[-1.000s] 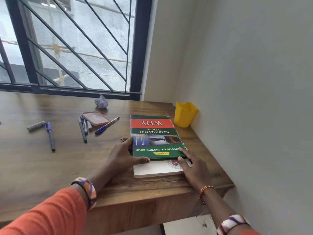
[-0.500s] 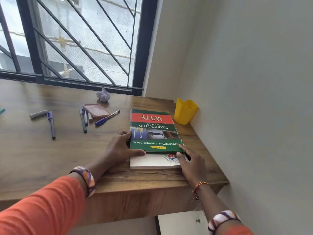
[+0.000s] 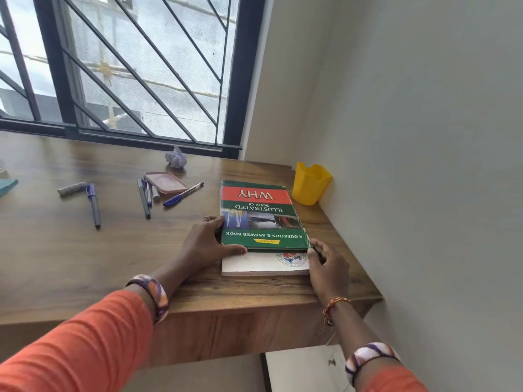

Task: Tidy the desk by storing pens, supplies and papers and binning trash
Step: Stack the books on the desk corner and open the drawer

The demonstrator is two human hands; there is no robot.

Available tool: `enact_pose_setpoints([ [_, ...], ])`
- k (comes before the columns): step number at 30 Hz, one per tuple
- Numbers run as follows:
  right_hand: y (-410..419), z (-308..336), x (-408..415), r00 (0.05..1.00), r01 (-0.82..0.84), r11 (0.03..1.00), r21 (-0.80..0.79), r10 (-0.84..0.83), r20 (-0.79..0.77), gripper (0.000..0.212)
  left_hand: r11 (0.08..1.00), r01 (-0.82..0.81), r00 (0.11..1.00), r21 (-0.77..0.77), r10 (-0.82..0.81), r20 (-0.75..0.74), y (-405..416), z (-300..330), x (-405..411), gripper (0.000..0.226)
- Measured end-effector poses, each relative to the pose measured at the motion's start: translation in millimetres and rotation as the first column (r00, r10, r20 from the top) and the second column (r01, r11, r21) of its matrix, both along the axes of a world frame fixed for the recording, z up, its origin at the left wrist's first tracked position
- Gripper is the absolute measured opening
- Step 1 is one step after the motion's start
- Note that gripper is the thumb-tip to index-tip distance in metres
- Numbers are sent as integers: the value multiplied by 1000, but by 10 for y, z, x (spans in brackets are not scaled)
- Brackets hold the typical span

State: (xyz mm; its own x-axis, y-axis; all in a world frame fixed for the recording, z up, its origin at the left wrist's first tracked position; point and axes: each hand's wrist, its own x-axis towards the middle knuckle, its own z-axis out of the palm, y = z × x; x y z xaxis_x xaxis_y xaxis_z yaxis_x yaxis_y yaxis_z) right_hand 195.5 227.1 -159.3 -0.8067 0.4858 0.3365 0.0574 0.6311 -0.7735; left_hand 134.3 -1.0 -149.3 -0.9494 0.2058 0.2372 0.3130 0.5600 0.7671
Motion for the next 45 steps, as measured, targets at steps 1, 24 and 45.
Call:
enact_pose_setpoints([
  [1,-5,8,7,1000,-2,1000,-3,2,-10,27,1000,-4,1000,-1,4,-6,1,2,11,74],
  [24,-458,1015,-543,994,-96,210,-973,76,-82,13,958,218,976,189,-216,-29,83,457,-41,69],
  [45,-144,2659,-326,829,55,819,571,281,-484,48,891,-54,911,450,228,-343,20,1901,-333,32],
])
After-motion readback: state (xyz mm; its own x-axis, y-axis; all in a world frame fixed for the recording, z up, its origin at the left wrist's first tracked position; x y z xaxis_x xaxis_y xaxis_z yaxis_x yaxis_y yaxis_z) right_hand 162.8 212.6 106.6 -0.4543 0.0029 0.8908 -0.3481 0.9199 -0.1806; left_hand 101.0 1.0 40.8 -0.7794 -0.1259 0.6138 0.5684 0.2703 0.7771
